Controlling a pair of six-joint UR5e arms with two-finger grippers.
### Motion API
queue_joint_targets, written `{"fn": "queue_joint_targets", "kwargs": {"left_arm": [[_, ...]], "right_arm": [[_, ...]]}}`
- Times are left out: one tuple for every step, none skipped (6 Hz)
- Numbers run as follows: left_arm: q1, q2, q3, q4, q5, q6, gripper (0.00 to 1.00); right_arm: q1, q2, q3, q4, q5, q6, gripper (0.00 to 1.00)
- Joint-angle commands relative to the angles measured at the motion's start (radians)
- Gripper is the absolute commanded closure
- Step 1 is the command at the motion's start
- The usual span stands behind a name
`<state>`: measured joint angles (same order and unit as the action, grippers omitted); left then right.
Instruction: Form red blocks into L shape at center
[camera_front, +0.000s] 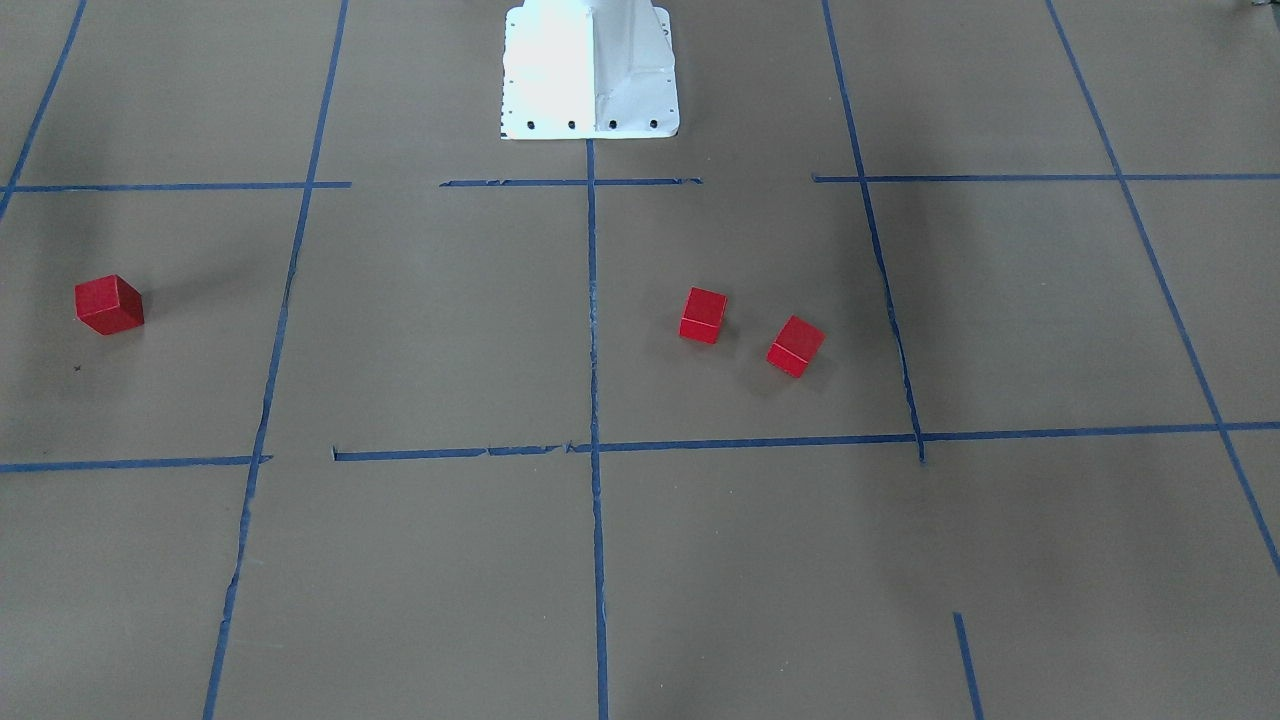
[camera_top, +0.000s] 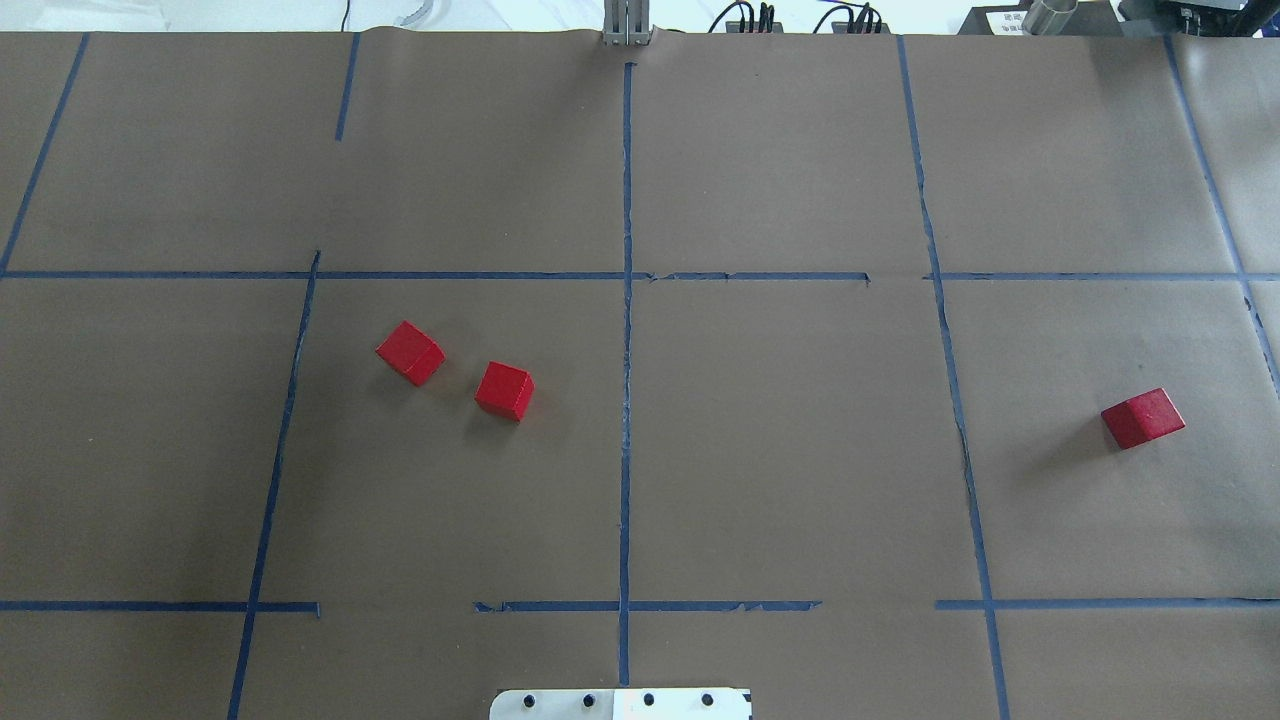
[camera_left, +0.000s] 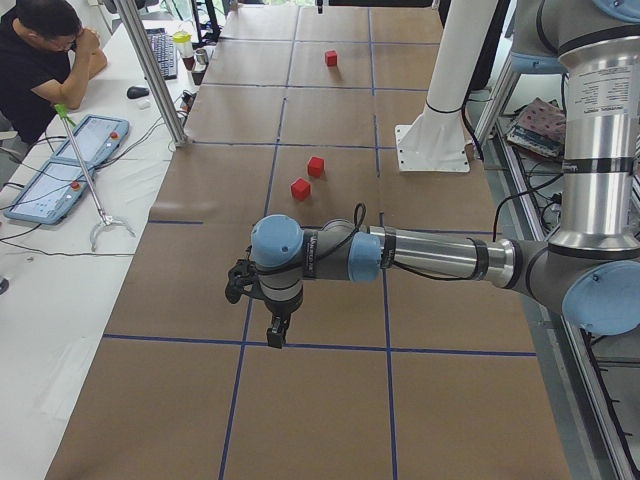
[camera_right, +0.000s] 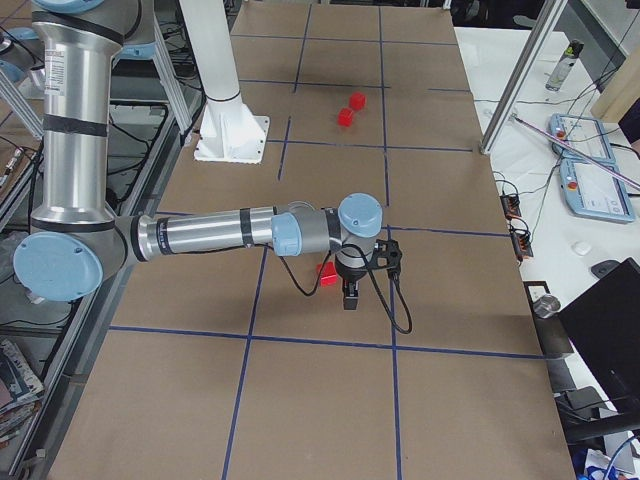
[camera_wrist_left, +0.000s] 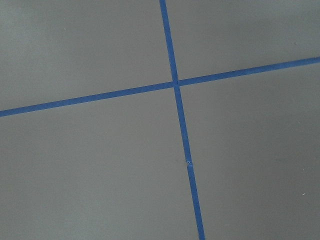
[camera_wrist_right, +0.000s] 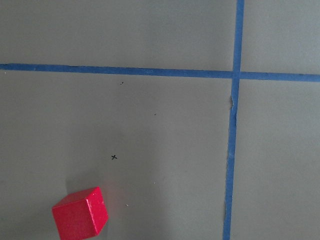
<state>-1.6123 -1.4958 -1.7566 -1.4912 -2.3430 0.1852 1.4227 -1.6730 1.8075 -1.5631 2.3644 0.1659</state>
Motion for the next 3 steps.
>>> {"fn": "queue_joint_targets", "kwargs": {"left_arm": [[0.012, 0.024, 0.005, -0.058, 0.002, 0.043, 0.00], [0.014, 0.026, 0.012, -0.054, -0.001, 0.043, 0.00], [0.014, 0.032, 0.022, -0.054, -0.001, 0.045, 0.00]], "right_arm": [[-0.001, -0.001, 0.001, 0.000, 0.001, 0.001, 0.00], [-0.001, -0.001, 0.003, 0.000, 0.001, 0.004, 0.00], [-0.001, 0.001, 0.003, 0.000, 0.003, -0.002, 0.00]]}}
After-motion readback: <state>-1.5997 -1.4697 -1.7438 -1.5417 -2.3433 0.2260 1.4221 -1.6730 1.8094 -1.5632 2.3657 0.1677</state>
